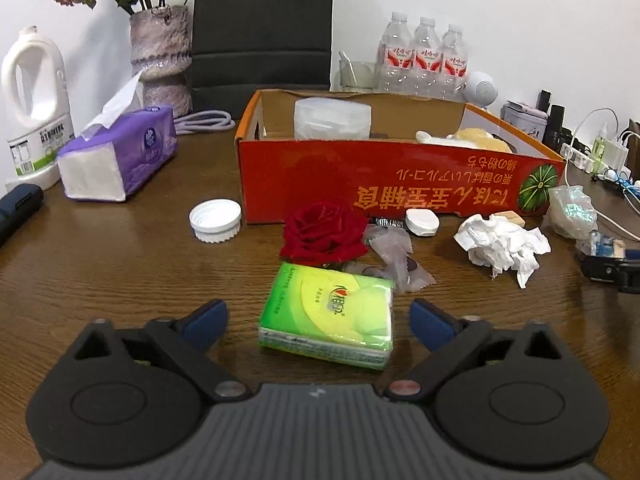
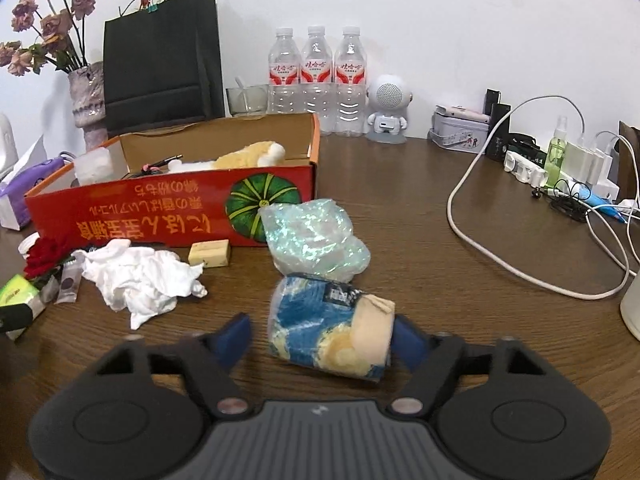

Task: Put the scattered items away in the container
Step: 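Grasp the green tissue pack with left tool while right tool grasps the blue packet, then carry both packs over the box and open both tools to drop them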

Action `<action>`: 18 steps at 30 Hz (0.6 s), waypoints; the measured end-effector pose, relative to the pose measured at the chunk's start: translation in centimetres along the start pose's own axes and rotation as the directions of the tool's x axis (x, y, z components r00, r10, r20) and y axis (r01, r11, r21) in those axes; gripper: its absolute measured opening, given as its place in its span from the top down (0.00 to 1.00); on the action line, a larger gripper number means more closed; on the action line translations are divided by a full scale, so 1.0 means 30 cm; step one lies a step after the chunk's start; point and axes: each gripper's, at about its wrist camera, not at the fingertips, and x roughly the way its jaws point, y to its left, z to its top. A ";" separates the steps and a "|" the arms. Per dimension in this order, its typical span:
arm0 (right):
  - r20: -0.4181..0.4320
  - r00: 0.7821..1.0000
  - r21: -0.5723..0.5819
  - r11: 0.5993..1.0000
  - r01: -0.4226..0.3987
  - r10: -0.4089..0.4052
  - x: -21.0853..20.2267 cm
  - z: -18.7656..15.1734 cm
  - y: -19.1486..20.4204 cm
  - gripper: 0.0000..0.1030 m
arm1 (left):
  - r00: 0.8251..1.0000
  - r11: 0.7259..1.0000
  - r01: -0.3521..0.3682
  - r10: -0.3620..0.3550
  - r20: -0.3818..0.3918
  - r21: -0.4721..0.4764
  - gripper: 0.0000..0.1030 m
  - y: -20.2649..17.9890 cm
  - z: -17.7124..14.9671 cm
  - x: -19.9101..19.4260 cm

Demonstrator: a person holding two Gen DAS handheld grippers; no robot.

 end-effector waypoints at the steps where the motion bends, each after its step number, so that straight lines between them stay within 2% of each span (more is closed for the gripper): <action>1: 0.003 1.000 0.002 1.000 -0.005 0.005 -0.003 -0.002 0.003 0.40 | 1.000 1.000 0.001 -0.001 0.000 -0.007 0.21 0.004 0.001 0.001; 4: 0.026 0.999 0.002 1.000 -0.022 0.022 -0.024 -0.008 0.009 0.46 | 1.000 1.000 0.026 -0.026 0.012 -0.016 0.35 0.012 -0.001 -0.007; 7: 0.040 0.998 0.016 0.999 -0.050 0.049 -0.045 -0.016 0.012 0.50 | 0.998 0.998 0.061 -0.061 0.022 -0.018 0.37 0.015 -0.007 -0.021; 11: 0.070 0.993 0.061 0.993 -0.099 0.095 -0.095 -0.044 0.034 0.53 | 0.996 0.995 0.075 -0.071 0.050 -0.068 0.37 0.043 -0.022 -0.048; 15: 0.115 0.987 0.025 0.993 -0.117 0.113 -0.157 -0.072 0.090 0.53 | 0.992 0.994 0.092 -0.086 0.090 -0.062 0.37 0.055 -0.049 -0.103; 18: 0.115 0.978 0.030 0.983 -0.179 0.174 -0.177 -0.068 0.119 0.53 | 0.987 0.989 0.132 -0.125 0.101 -0.065 0.37 0.053 -0.050 -0.140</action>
